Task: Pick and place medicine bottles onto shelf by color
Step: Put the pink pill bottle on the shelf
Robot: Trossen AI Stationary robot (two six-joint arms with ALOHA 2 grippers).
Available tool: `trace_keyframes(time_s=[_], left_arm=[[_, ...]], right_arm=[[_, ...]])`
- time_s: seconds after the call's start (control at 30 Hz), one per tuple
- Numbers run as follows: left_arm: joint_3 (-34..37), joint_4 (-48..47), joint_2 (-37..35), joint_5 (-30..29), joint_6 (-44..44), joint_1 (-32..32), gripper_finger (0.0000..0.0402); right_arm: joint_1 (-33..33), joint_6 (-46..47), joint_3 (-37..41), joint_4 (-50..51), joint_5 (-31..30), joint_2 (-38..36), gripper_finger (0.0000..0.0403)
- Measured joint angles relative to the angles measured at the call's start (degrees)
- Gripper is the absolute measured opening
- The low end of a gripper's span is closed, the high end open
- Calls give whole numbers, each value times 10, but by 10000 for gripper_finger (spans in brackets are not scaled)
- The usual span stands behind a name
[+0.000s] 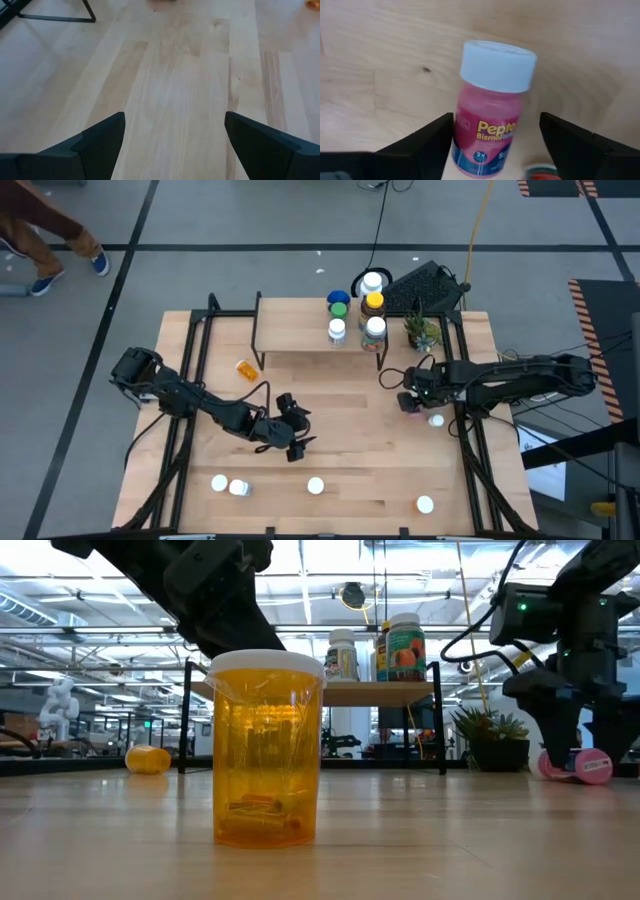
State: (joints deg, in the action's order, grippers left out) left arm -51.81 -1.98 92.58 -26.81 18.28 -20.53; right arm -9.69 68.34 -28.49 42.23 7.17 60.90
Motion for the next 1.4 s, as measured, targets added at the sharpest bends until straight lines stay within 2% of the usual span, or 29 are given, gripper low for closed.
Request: trace_keyframes(time_s=[0.2,0.37,0.53,0.73,0.93,1.07,1.13,1.3,1.4], left_arm=[[0,0,0,-4,3,0,347],[0,0,0,-37,32,0,347],[0,10,0,-70,64,0,347],[0,94,0,-79,62,10,347],[0,149,0,-78,75,40,346],[0,226,0,-78,45,55,346],[0,278,7,-78,12,59,346],[-3,366,48,-71,-54,60,346],[-3,385,77,-68,-68,62,346]], right_arm=[[14,-77,0,-18,-30,4,206],[54,-180,0,-119,-76,4,154],[139,-263,0,-251,-202,4,154],[243,-400,0,-414,-414,27,157],[314,-548,0,-645,-557,132,158],[341,-625,0,-797,-652,217,158],[349,-679,0,-876,-675,257,158],[358,-775,0,-1082,-672,341,158],[358,-809,0,-1136,-670,367,158]])
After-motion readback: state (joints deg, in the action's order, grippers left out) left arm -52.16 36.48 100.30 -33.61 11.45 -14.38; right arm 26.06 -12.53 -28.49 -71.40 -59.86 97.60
